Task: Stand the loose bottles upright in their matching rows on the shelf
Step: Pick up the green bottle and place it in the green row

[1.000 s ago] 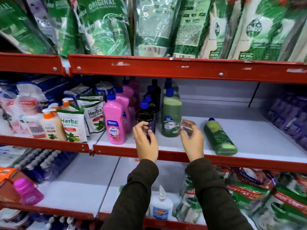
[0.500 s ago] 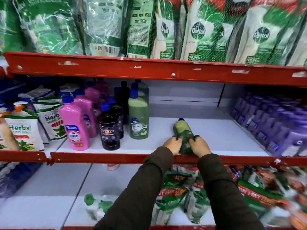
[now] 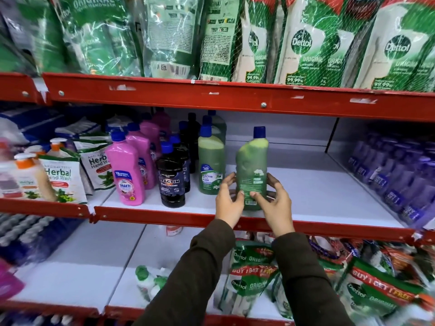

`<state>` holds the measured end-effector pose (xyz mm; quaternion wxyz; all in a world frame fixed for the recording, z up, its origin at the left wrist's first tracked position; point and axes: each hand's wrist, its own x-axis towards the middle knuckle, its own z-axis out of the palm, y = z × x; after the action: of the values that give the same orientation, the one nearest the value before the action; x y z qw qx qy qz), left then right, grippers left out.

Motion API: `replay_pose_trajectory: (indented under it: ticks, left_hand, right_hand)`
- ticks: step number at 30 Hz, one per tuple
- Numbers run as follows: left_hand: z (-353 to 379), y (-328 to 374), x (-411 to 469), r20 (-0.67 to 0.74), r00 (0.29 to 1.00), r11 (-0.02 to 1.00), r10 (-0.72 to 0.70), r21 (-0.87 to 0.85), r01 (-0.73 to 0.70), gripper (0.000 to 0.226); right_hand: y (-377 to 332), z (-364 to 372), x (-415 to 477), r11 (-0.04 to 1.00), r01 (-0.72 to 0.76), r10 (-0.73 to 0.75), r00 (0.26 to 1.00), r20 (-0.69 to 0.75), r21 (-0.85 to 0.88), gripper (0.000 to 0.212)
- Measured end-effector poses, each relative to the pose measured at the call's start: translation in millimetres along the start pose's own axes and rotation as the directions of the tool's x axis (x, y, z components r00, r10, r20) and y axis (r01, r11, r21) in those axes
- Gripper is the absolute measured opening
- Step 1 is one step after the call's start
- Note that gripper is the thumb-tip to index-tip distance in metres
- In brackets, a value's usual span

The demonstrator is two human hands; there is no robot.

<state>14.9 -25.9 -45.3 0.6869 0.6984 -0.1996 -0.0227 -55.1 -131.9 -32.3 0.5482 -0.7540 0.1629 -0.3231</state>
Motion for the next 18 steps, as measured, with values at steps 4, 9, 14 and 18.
replay_pose_trajectory:
  ticks: [4,9,14,18]
  left_hand:
    - [-38.0,-7.1,-7.4,-0.116,0.992,0.999,0.040,-0.022,-0.043,0.059]
    - [-76.7,-24.4,0.6,-0.184,0.979,0.994,0.091,0.078,-0.078,0.060]
    - [-87.9,-18.0,0.0,-0.164,0.979,0.987,0.122,0.125,-0.102,0.045]
    - [-85.2,-16.8,-1.6,-0.193,0.967,0.981,0.169,0.132,-0.145,0.032]
  right_hand:
    - [-6.9,41.1,-9.8,0.997,0.071,-0.072,0.997,0.042,0.024,0.064]
    - [-8.6,82.6,-23.7,0.994,0.055,-0.064,0.994,0.092,0.097,0.061]
    - [-9.1,92.9,-19.7,0.990,0.055,-0.066,0.995,0.080,0.133,0.056]
    - [-8.7,89.9,-21.6,0.995,0.069,-0.078,0.989,0.127,0.075,0.056]
